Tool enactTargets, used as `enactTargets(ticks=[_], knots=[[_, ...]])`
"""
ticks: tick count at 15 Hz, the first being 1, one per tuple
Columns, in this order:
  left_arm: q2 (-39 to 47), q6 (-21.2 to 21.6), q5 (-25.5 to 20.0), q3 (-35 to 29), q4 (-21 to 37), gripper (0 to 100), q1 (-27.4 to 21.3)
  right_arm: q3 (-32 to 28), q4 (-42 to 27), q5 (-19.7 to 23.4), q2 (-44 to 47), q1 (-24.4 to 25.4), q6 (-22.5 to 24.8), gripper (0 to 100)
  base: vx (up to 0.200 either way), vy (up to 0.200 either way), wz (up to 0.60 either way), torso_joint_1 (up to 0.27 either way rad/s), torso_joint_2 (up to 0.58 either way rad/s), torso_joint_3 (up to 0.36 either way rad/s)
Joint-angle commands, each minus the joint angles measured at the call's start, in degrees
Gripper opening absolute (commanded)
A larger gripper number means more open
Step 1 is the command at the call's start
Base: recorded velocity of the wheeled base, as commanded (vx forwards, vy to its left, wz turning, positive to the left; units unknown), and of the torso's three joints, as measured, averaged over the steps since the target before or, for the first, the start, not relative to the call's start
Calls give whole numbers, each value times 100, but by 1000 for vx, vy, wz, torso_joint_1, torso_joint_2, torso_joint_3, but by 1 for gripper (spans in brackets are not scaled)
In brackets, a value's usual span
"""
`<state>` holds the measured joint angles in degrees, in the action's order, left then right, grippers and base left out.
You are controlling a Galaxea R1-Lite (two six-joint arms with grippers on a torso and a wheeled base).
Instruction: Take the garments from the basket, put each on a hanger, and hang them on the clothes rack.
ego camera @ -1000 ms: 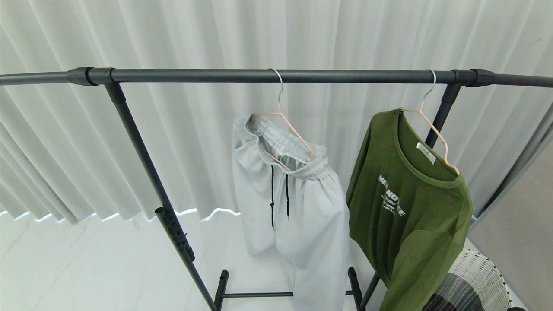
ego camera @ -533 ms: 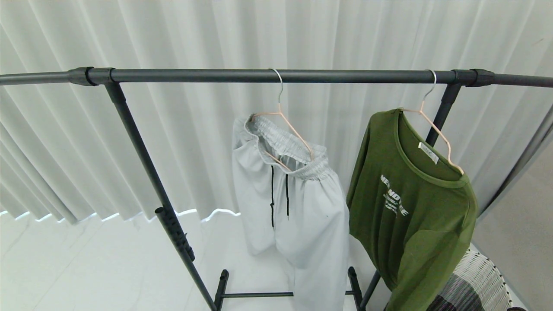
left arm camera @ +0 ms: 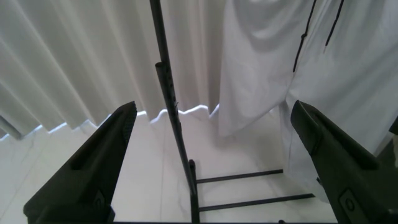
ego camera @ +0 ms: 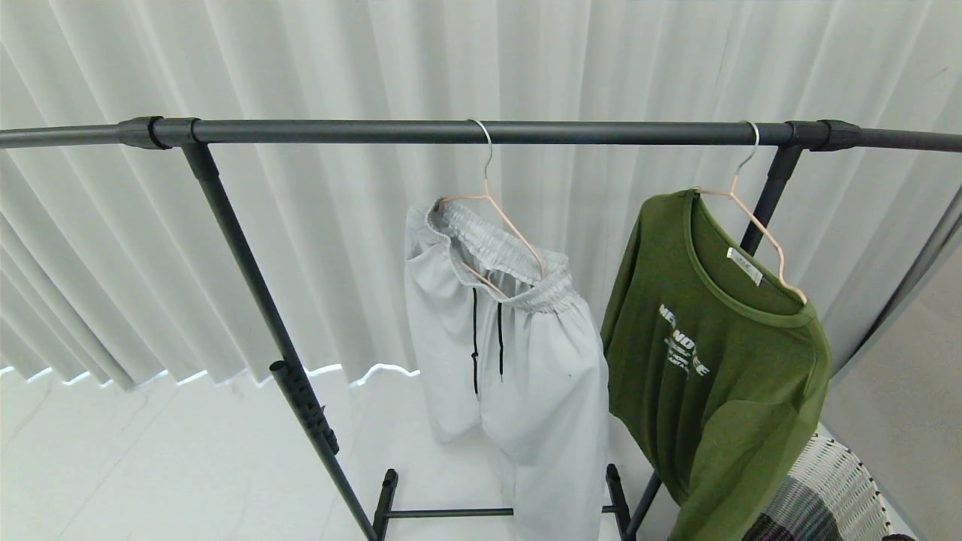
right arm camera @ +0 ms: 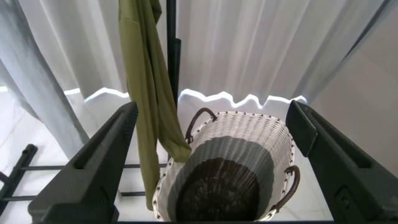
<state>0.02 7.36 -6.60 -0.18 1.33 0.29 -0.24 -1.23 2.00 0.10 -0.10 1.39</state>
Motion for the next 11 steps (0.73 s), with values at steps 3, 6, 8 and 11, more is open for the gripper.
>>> enactTargets(ticks=[3, 6, 8, 11], knots=[[-2, 2, 0, 1, -1, 100, -3, -2, 0, 2, -1, 1, 2, 100, 0, 0, 0, 0, 0, 0], [-2, 2, 0, 1, -1, 100, -3, -2, 0, 2, -1, 1, 28, 100, 0, 0, 0, 0, 0, 0], [-2, 2, 0, 1, -1, 100, -3, -2, 0, 11, -1, 1, 28, 100, 0, 0, 0, 0, 0, 0], [-2, 2, 0, 1, -1, 100, 6, -2, -9, 2, -1, 1, 46, 100, 0, 0, 0, 0, 0, 0]])
